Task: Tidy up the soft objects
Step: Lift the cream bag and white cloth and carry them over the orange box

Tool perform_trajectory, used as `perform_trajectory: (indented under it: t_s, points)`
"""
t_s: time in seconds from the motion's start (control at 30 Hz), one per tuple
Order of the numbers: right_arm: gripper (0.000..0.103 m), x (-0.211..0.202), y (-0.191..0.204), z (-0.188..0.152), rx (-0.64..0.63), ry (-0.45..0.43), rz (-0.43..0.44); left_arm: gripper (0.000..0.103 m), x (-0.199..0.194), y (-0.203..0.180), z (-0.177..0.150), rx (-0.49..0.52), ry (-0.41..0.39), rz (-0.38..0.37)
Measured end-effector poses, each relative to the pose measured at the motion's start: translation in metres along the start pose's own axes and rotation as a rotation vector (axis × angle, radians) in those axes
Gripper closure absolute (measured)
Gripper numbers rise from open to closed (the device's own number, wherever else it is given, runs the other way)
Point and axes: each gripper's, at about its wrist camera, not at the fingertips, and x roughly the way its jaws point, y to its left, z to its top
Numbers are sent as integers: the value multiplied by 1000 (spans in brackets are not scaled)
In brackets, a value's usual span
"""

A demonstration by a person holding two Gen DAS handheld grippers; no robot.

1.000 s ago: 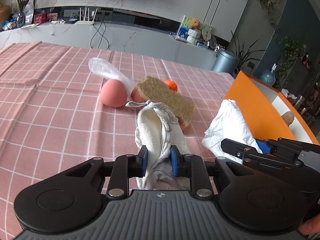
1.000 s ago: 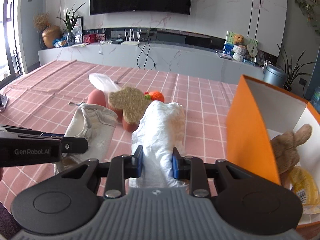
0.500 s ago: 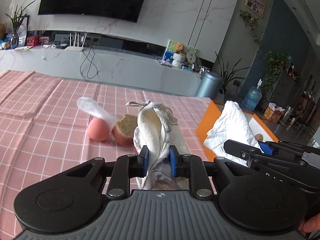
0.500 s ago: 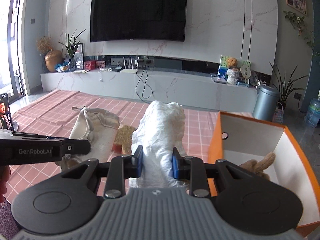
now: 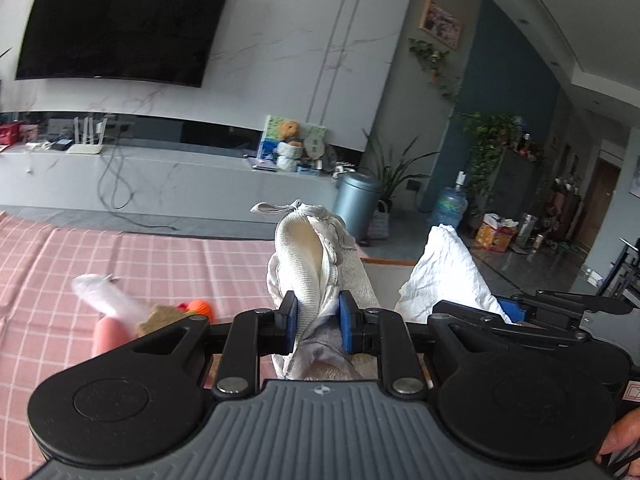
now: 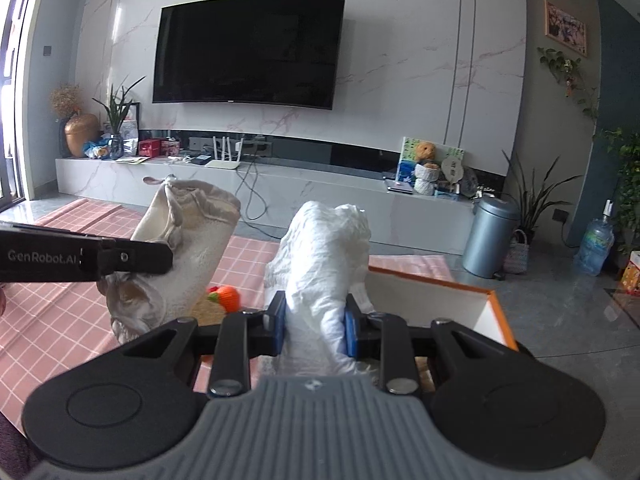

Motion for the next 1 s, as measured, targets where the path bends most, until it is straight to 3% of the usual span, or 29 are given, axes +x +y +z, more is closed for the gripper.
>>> perform_trajectory:
  t_s: [0.47, 1.0]
  points:
    - [76, 12, -79, 11, -26, 52, -115, 80, 85, -65, 12, 108, 103, -174]
    - [76, 85, -133, -20, -90, 242, -141, 80, 169, -103, -8, 272, 279, -185]
